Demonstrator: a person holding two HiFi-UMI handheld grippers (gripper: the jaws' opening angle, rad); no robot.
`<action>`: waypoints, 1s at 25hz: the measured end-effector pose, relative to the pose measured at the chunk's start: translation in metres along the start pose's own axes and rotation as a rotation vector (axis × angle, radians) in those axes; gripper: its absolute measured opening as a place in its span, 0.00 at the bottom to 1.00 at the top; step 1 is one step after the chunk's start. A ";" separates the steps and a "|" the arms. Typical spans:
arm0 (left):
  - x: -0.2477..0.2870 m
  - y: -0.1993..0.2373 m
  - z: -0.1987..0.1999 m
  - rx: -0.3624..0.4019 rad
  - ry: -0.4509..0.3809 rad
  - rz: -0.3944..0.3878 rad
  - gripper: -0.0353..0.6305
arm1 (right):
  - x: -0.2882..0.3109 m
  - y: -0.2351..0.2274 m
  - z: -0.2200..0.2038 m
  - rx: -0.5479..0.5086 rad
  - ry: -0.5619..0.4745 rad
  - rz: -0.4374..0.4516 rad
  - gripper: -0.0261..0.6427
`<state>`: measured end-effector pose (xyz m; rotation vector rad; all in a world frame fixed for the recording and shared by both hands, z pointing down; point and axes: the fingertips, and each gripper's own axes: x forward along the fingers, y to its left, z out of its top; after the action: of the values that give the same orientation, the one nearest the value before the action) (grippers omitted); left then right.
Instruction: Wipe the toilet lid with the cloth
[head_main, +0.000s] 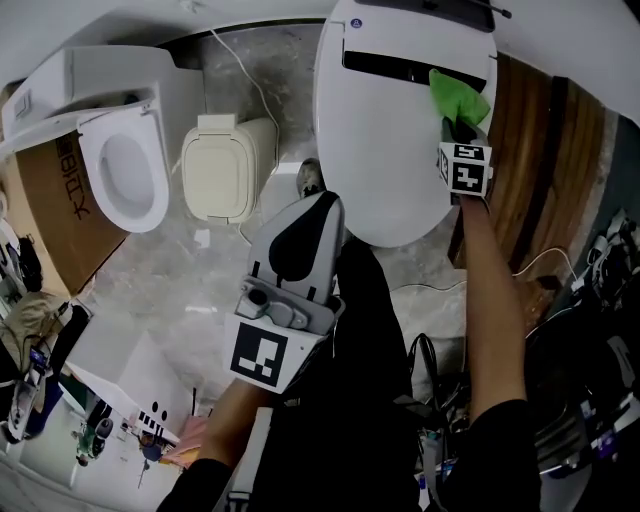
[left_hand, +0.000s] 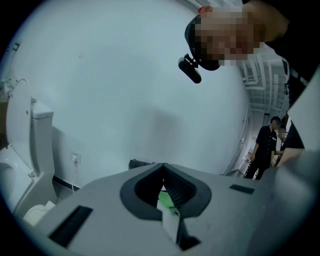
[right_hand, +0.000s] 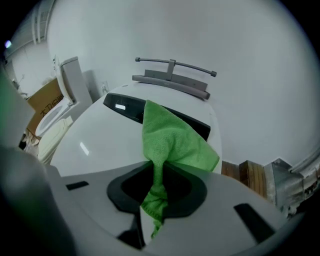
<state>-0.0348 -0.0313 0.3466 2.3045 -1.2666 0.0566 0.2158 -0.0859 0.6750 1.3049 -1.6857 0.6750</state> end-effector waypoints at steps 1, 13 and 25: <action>0.000 -0.001 -0.002 0.000 0.004 -0.002 0.06 | 0.000 0.003 0.000 -0.037 0.003 0.012 0.14; -0.002 -0.017 -0.019 0.032 0.024 -0.022 0.06 | 0.001 0.054 0.000 -0.527 0.045 0.148 0.14; -0.026 -0.044 -0.038 0.037 0.016 -0.021 0.06 | -0.017 0.088 -0.045 -0.850 0.052 0.206 0.14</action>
<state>-0.0066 0.0251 0.3548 2.3434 -1.2431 0.0921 0.1475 -0.0145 0.6890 0.5119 -1.7765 0.0546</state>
